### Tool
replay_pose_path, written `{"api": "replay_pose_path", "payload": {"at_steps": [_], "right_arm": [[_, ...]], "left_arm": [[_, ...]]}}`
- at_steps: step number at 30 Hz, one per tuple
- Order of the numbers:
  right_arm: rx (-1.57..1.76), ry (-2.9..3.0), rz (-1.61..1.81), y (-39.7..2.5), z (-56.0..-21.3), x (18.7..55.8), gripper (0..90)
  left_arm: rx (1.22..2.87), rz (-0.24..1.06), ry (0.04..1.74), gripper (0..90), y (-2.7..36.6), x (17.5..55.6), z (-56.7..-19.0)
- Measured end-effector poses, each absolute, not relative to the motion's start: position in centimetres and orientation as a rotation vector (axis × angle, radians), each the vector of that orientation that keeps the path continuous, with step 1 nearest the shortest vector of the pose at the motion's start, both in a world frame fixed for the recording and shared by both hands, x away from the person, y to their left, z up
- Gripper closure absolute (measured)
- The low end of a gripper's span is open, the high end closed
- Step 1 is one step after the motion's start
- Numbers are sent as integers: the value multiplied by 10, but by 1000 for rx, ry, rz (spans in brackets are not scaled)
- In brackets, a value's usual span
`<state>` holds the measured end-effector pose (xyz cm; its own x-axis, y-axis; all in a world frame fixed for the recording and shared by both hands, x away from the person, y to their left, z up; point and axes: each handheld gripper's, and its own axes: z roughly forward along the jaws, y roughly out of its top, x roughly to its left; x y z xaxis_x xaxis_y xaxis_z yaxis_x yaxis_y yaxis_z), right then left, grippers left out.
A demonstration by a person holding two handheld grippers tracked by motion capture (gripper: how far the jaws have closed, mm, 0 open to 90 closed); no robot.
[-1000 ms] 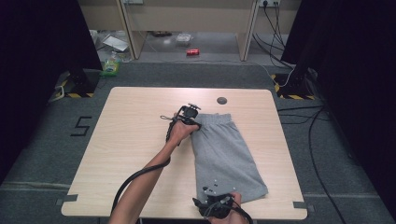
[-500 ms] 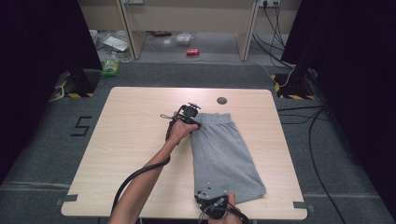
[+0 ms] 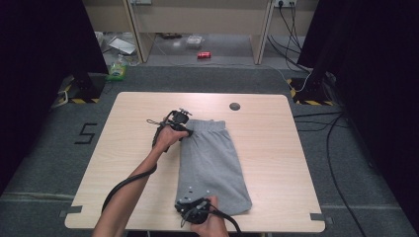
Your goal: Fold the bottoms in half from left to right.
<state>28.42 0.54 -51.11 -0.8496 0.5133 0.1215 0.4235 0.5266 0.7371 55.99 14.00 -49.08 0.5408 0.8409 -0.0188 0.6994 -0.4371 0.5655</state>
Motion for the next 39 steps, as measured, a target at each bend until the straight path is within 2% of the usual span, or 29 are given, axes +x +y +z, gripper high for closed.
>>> {"api": "replay_pose_path", "payload": {"at_steps": [8,14,18,22,28,39], "right_arm": [[760,2693,1272,49,-509,285,829],[756,2704,1285,59,-510,286,796],[779,2710,1313,56,-510,284,693],[765,2688,1352,52,-503,286,629],[833,2619,1348,32,-487,303,599],[981,2506,1284,-13,-478,342,597]], "left_arm": [[2268,338,1257,654,168,556,-490],[2256,335,1269,649,175,555,-491],[2264,356,1279,642,172,554,-491],[2245,354,1293,639,173,553,-492],[2211,350,1297,636,176,551,-494],[2198,356,1293,635,177,549,-495]]}}
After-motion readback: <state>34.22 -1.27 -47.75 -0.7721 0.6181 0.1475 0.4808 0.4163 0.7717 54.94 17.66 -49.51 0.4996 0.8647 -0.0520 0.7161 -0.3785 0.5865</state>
